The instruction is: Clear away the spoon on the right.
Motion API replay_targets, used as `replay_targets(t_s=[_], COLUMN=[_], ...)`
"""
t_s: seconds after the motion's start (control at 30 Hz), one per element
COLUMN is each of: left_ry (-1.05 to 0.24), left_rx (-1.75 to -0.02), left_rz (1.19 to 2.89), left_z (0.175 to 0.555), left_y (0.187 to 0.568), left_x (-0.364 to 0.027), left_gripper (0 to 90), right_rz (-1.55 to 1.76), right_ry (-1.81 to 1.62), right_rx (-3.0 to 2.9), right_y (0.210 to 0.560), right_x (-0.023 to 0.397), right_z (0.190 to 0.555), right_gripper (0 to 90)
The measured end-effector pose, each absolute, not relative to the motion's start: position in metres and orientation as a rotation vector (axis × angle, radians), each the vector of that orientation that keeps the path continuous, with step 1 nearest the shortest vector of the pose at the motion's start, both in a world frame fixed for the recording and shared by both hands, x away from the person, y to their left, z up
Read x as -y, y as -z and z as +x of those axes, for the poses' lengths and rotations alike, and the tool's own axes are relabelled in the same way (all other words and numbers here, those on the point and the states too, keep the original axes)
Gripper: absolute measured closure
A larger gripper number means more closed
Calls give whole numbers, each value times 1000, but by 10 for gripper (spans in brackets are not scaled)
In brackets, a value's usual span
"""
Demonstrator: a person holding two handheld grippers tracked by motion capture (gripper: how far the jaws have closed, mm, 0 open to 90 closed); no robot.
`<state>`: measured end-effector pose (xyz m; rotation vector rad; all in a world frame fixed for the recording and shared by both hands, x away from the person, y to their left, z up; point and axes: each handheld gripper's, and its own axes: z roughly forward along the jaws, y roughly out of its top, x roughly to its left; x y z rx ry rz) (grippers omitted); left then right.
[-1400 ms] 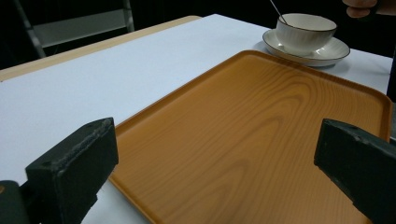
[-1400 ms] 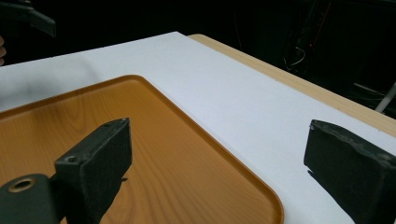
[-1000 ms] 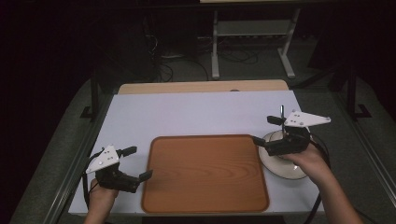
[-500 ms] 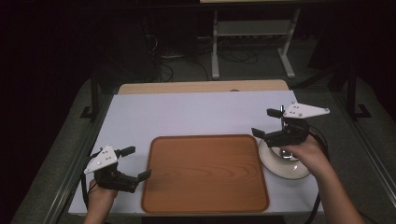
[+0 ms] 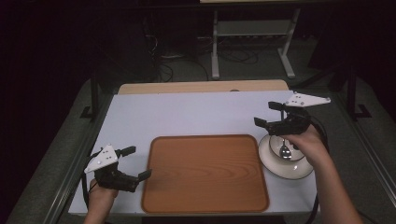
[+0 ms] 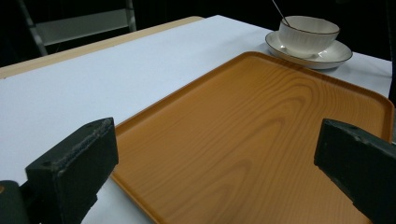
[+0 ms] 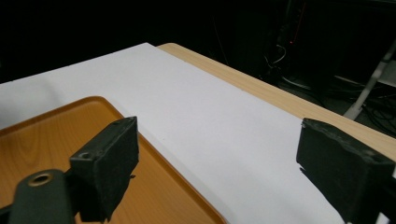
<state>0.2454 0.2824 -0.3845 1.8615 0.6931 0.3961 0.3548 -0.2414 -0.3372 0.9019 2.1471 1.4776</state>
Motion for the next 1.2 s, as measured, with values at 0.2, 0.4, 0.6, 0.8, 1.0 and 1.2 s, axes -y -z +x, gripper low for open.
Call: replay_targets(t_s=[0.2,0.4,0.6,0.8,1.0,1.2], left_ry=[-393,-395,-394,-393,-393,-394], left_rx=[-691,-695,-695,-693,-692,-690], left_rz=[1864,1862,1863,1864,1864,1866], left_z=[246,246,246,245,245,245], left_y=[385,385,385,385,385,385], left_x=[-281,-282,-282,-281,-282,-281], left_gripper=[0,0,0,0,0,0], right_rz=[968,1058,1130,1151,1167,1176], right_ry=[-1423,-1310,-1290,-1214,-1198,-1140], right_rx=[-2207,-2226,-2212,-2204,-2214,-2226], right_y=[343,353,357,362,370,373], right_x=[247,251,258,260,268,274], right_z=[363,370,371,372,373,373], right_gripper=[213,340,578,775,893,896])
